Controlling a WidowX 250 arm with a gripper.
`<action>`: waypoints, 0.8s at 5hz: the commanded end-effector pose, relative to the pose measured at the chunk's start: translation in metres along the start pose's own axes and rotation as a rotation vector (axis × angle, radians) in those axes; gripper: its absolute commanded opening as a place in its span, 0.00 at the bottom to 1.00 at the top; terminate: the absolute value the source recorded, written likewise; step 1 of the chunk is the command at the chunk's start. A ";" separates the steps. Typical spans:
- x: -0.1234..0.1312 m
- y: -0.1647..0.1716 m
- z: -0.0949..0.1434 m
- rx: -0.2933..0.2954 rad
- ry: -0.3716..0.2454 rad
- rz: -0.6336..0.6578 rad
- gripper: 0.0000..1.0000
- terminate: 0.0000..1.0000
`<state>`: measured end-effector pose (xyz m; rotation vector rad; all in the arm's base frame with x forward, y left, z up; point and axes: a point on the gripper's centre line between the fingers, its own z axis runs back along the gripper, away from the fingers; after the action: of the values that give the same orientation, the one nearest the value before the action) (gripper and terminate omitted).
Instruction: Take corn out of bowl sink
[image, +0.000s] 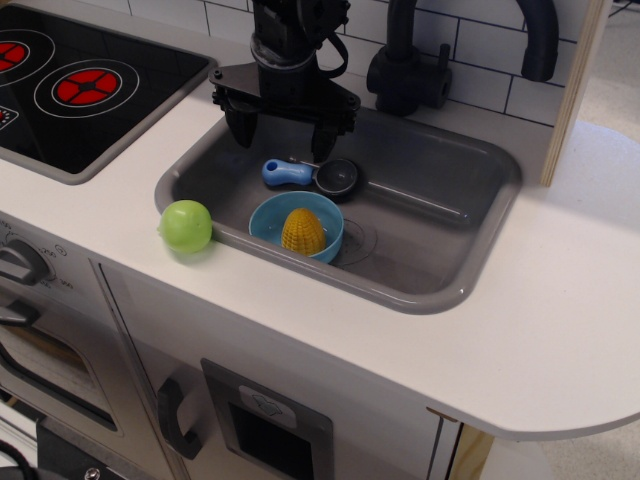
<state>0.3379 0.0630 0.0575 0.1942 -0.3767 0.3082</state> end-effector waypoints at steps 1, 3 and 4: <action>0.000 0.000 0.000 0.000 0.000 0.000 1.00 0.00; -0.017 0.000 -0.001 -0.086 0.212 0.090 1.00 0.00; -0.027 0.000 -0.007 -0.094 0.211 0.072 1.00 0.00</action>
<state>0.3114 0.0561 0.0305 0.0562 -0.1554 0.3710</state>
